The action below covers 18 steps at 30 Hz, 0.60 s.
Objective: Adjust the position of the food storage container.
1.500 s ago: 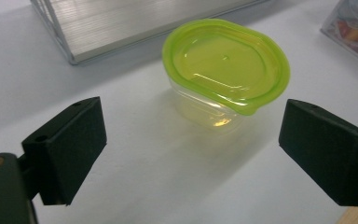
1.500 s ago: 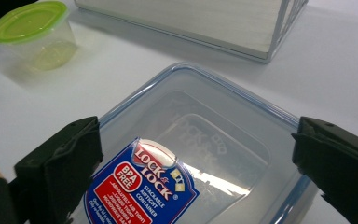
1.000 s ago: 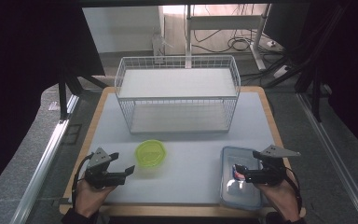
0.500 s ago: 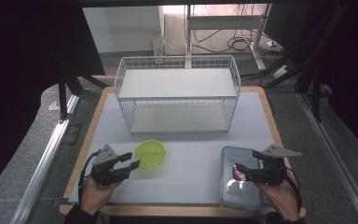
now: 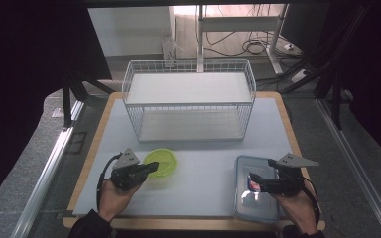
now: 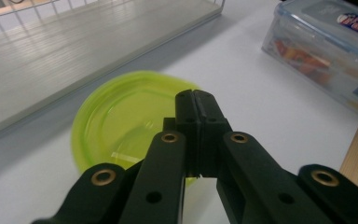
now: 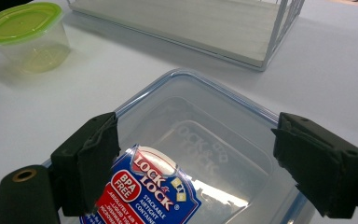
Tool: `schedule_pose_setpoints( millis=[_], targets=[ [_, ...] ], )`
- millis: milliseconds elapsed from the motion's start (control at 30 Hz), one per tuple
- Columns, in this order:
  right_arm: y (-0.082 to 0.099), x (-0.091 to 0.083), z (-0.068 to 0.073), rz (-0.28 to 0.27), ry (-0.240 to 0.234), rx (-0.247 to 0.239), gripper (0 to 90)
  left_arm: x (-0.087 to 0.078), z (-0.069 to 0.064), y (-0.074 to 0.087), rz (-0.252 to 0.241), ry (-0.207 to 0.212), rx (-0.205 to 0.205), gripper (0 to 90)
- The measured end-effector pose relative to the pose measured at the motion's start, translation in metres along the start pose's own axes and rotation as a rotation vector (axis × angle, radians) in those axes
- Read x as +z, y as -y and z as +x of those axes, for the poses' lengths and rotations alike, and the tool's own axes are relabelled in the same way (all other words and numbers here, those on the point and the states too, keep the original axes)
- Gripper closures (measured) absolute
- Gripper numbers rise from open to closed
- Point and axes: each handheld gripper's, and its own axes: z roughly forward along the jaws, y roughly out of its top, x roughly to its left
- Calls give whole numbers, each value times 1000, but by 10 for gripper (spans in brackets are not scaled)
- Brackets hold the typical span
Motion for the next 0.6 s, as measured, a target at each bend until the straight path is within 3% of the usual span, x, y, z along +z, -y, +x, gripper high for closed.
schedule_pose_setpoints(
  millis=[100, 200, 367, 500, 600],
  targets=[
    [0, 0, 0, -8, 11, -4, 134, 14, -3, -12, 6, 40, 13, 899],
    [0, -1, 0, -9, 17, -7, 134, 24, -7, -17, 20, 48, 31, 899],
    [1, 1, 0, 2, 33, -25, 134, 43, -17, -22, 51, 38, 50, 898],
    [2, 1, 1, 5, 37, -26, 134, 58, -25, -22, 105, 29, 60, 898],
    [2, 0, 0, 8, 51, -38, 134, 66, -23, -18, 152, -8, 46, 899]
  ],
)
